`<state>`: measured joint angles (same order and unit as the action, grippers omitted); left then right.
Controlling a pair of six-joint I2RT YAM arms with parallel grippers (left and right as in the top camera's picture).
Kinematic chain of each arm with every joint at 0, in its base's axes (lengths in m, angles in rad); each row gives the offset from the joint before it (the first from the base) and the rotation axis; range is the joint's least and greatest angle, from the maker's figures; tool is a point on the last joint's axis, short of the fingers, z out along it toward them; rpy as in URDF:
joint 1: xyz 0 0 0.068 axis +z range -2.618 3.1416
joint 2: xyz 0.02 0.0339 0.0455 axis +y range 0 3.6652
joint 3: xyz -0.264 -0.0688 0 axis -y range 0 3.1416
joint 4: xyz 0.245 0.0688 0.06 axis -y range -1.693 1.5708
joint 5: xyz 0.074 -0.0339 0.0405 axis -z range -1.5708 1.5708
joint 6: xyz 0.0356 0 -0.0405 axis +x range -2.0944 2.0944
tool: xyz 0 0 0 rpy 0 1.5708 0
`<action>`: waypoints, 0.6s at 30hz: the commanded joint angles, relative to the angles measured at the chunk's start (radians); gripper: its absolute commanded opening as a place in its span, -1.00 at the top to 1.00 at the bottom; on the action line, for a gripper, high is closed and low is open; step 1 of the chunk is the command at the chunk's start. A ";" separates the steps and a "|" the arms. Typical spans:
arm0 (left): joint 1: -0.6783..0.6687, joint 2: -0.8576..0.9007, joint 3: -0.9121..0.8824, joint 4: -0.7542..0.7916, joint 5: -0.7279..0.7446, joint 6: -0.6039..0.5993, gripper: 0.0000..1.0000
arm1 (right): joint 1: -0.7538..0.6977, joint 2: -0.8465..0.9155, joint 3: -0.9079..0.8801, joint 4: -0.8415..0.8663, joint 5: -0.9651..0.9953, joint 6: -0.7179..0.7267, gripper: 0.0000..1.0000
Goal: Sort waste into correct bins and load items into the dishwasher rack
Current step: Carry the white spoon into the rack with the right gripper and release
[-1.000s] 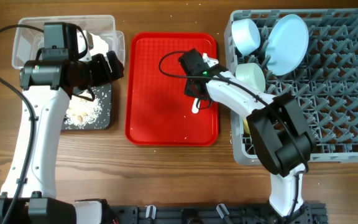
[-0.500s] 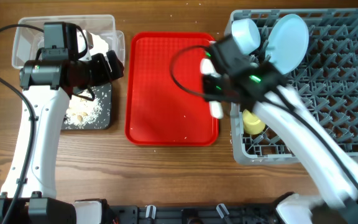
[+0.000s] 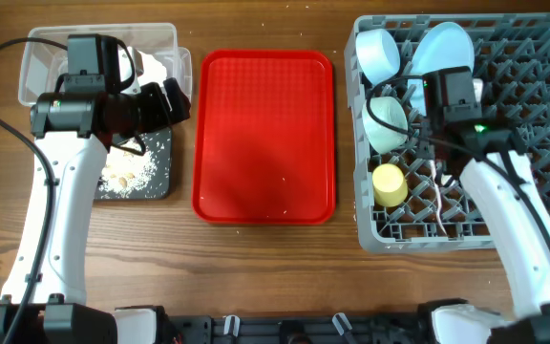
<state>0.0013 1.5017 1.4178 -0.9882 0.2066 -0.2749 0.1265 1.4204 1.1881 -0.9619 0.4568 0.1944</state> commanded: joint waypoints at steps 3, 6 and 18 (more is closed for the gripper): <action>0.005 -0.002 0.009 0.003 0.001 -0.005 -1.00 | -0.008 0.028 -0.003 0.004 -0.150 -0.088 0.20; 0.005 -0.002 0.009 0.003 0.001 -0.005 -1.00 | -0.008 0.021 0.006 -0.023 -0.224 -0.085 -0.17; 0.005 -0.002 0.009 0.003 0.001 -0.005 -1.00 | -0.008 -0.219 0.473 -0.324 -0.964 0.016 -0.99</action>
<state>0.0013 1.5017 1.4178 -0.9878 0.2062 -0.2749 0.1184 1.2644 1.6424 -1.2705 -0.2756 0.1253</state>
